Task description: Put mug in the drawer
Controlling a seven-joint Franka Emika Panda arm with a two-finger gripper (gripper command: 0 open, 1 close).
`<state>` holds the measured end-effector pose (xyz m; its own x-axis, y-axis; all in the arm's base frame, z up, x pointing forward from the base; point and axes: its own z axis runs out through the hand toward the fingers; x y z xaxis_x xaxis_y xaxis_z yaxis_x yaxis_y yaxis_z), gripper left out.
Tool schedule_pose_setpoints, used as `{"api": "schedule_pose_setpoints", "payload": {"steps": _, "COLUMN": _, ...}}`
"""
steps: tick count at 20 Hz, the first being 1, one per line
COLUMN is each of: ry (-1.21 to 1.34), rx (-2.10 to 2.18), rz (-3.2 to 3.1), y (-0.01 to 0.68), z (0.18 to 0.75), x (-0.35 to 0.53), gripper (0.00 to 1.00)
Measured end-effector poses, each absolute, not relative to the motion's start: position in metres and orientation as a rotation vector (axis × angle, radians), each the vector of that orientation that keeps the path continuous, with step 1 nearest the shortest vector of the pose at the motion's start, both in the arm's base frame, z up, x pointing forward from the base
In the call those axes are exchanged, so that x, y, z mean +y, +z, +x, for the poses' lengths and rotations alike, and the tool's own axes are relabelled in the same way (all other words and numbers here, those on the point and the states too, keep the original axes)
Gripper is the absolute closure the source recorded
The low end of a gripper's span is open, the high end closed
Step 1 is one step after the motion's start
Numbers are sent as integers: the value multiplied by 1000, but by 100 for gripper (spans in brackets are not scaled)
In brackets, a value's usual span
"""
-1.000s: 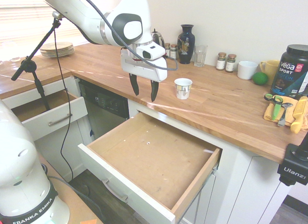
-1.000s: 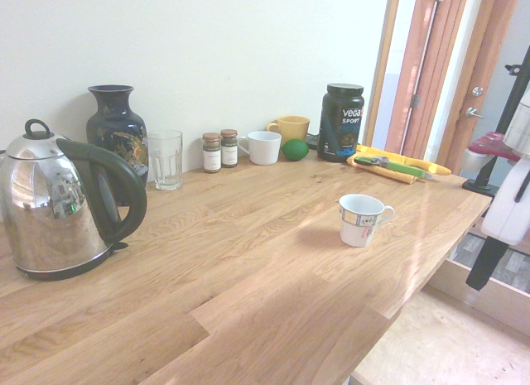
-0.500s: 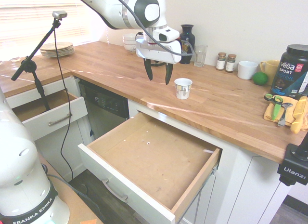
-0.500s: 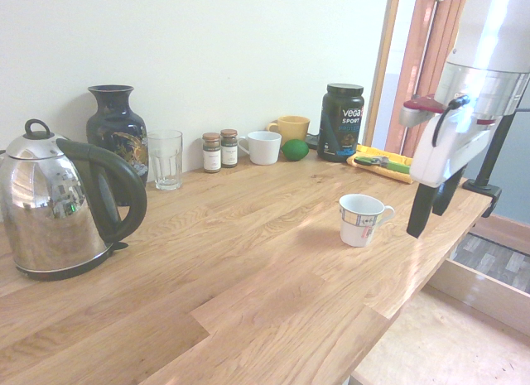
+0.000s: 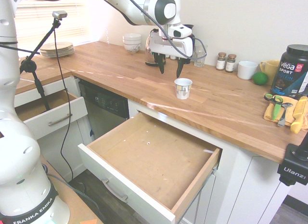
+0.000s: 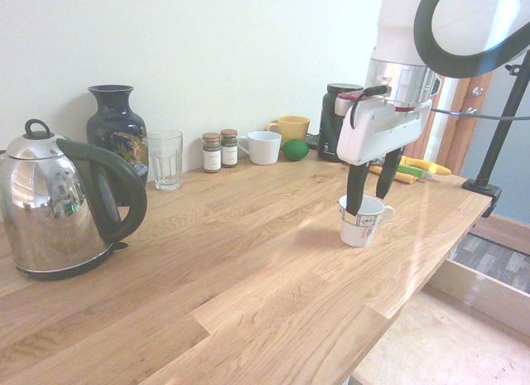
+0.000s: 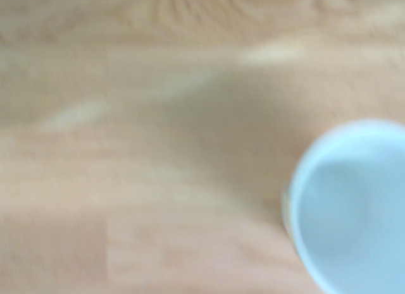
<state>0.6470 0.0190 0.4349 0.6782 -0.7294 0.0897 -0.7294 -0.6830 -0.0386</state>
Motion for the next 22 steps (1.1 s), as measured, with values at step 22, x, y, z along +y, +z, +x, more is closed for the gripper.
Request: {"api": "schedule_pose_setpoints", "payload": {"steps": 22, "ry": -9, "rx": -1314, "rz": 2829, "y": 361, "z": 692, "x": 8, "gripper": 0}}
